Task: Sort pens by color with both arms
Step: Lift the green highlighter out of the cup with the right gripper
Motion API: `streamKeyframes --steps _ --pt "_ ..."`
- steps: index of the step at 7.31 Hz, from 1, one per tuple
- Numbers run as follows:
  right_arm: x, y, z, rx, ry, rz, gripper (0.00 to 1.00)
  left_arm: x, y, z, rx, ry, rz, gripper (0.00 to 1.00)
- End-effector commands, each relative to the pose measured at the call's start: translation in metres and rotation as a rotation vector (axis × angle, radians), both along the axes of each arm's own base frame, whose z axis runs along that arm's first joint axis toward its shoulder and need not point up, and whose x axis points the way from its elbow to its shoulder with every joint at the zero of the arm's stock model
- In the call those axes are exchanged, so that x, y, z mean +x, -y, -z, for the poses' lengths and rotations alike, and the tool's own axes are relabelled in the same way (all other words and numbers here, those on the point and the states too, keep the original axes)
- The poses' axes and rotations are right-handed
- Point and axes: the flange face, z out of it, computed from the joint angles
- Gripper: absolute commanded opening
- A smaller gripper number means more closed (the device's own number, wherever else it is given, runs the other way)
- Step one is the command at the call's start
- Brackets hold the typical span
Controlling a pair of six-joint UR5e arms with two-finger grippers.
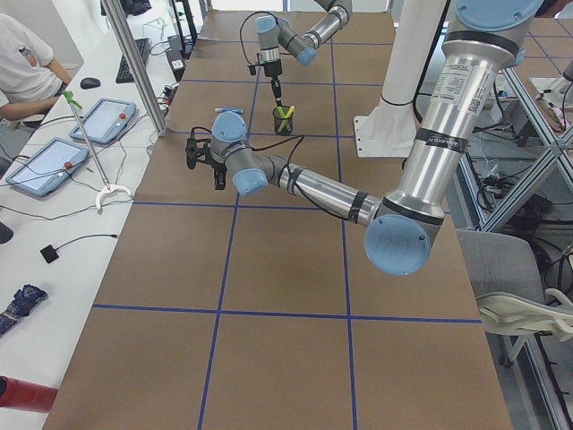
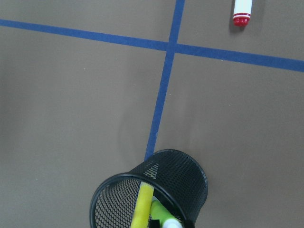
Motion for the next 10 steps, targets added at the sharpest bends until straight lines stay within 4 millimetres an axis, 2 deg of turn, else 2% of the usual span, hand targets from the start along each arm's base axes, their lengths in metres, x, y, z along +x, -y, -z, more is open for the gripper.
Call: streamKeyframes --steps 1,2,3,4,6,8,9,10 --pt "0.034 0.013 0.020 0.022 0.040 -0.033 0.00 0.000 0.000 0.001 0.002 -0.001 0.000 0.81" --pt "0.075 0.017 0.049 0.047 0.078 -0.070 0.00 0.000 0.000 0.001 0.001 -0.002 0.001 0.81" --pt "0.104 0.015 0.075 0.094 0.106 -0.118 0.00 0.000 0.000 0.001 0.001 -0.002 0.001 0.81" --pt "0.118 0.013 0.088 0.153 0.112 -0.188 0.00 0.000 0.000 0.001 0.001 -0.002 0.001 0.81" --pt "0.126 0.020 0.106 0.295 0.079 -0.380 0.00 0.000 0.000 0.000 -0.002 0.000 0.001 0.81" --pt "0.057 -0.012 0.113 0.536 -0.052 -0.604 0.00 0.001 0.000 -0.002 -0.003 0.001 -0.002 0.81" --pt "0.049 -0.014 0.112 0.586 -0.059 -0.644 0.00 0.001 0.001 -0.003 -0.005 0.003 -0.002 0.81" --pt "0.030 -0.002 0.112 0.614 -0.040 -0.717 0.00 0.001 0.000 -0.004 -0.006 0.004 -0.002 0.81"
